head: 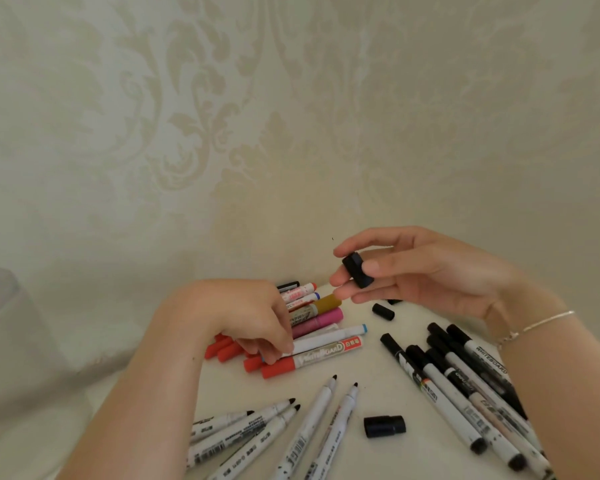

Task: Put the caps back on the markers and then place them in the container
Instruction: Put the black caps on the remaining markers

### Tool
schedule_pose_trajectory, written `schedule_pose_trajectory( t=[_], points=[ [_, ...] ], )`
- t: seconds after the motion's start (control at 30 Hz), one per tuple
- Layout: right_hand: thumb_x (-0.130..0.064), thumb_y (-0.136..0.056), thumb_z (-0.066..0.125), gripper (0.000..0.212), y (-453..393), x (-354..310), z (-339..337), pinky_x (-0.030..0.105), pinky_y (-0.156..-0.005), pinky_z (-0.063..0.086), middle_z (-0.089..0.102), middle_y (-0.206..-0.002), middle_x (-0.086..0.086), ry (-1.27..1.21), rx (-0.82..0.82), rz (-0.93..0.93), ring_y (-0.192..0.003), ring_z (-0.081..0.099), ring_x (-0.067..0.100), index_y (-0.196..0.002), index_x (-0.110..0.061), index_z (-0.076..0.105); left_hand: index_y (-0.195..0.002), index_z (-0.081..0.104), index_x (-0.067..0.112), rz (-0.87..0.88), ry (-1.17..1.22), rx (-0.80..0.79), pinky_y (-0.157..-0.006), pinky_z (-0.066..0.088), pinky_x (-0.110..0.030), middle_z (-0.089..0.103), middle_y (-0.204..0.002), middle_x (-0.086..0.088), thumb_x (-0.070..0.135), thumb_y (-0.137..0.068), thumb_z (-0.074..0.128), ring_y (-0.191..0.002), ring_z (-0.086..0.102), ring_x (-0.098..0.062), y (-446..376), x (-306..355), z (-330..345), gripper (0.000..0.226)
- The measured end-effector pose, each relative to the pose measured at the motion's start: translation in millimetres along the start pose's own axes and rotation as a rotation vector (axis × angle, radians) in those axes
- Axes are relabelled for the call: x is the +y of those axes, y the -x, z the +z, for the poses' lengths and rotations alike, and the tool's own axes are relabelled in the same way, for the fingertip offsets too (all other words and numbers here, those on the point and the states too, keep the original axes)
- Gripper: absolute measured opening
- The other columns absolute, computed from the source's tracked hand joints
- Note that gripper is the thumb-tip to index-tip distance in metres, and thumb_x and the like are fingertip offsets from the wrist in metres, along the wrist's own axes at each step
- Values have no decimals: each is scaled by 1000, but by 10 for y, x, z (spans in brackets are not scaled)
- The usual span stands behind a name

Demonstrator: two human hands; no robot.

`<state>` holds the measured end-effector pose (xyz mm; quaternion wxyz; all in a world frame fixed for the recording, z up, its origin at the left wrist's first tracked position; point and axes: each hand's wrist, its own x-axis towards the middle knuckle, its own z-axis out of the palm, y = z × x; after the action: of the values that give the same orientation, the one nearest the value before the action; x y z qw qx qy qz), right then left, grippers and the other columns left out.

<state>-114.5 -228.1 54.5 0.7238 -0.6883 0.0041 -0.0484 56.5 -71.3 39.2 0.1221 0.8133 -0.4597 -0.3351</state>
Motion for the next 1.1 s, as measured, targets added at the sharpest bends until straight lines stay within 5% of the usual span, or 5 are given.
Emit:
schedule_pose_trajectory(
  t=[0.3,0.5,0.87,1.0,1.1],
  points=[
    [-6,-84,54,22,2,-19,27,31,-78,58,69,-106,21,-55,64,-5,-93,71,30,-102,-9,67,-96,70,12,-34,-56,-156,-44,42,-9,69,-72,5,17,-87,68,-51,60,4,-75,138,146,10],
    [-12,-74,64,21,-23,1,-3,21,-63,57,72,-94,19,32,201,68,-72,71,19,-95,-7,61,-98,72,13,-155,-157,-206,-58,47,-12,75,-81,5,34,-82,74,-72,64,-4,-234,187,321,26],
    [-4,-76,59,19,-31,-20,9,25,-66,58,70,-101,25,-84,206,30,-78,72,25,-94,-6,57,-96,70,13,-34,-309,-53,-48,40,-17,65,-76,7,40,-87,62,-58,51,-7,-256,271,396,29],
    [-4,-75,60,19,-53,-41,-1,27,-74,59,70,-103,22,-189,328,-129,-88,72,28,-93,-6,57,-91,56,5,224,175,160,-85,55,-40,72,-94,-14,30,-92,50,-83,68,-20,-195,199,215,26],
    [-3,-82,58,17,-75,-60,-11,30,-84,57,72,-104,17,-202,462,-246,-98,70,28,-98,-8,55,-89,51,7,387,418,220,-82,55,-34,72,-88,-16,14,-96,43,-77,69,-17,-106,244,136,12]
  ],
)
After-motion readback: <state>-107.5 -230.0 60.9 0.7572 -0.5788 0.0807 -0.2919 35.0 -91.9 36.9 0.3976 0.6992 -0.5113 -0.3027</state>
